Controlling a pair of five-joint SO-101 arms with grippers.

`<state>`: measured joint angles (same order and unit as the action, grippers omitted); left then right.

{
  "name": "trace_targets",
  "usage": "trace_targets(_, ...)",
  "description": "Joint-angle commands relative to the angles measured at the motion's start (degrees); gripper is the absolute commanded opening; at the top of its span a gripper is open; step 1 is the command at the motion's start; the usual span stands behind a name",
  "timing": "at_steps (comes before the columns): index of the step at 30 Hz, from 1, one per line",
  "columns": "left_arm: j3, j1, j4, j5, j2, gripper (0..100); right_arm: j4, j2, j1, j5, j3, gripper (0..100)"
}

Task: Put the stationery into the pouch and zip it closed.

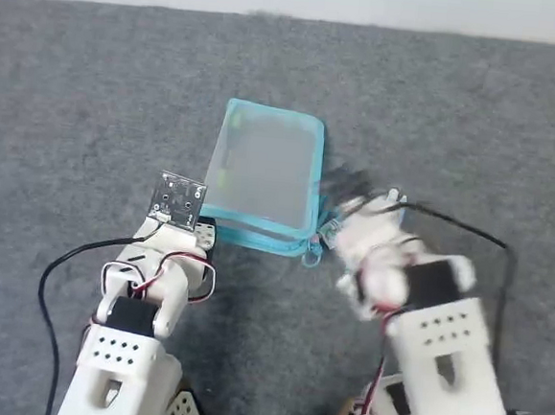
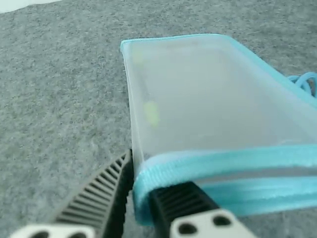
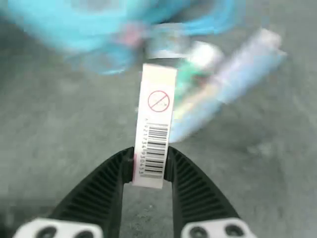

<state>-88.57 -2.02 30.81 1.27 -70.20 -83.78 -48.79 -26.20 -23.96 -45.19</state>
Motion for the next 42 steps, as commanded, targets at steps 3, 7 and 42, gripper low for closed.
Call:
trace_targets(3,1.10,0.09,-1.93,-0.70,-0.26,1,-4.09,-1.71,-18.33,-4.40,4.31,0.6)
trace_targets(7,1.10,0.00,-1.93,-0.70,-0.26,1,-4.62,-1.27,-20.88,-3.43,5.80,0.6)
trace_targets(42,1.19,-0.35,-2.02,-0.70,-0.26,1,-9.27,25.98,-17.01,1.32,31.82,0.6)
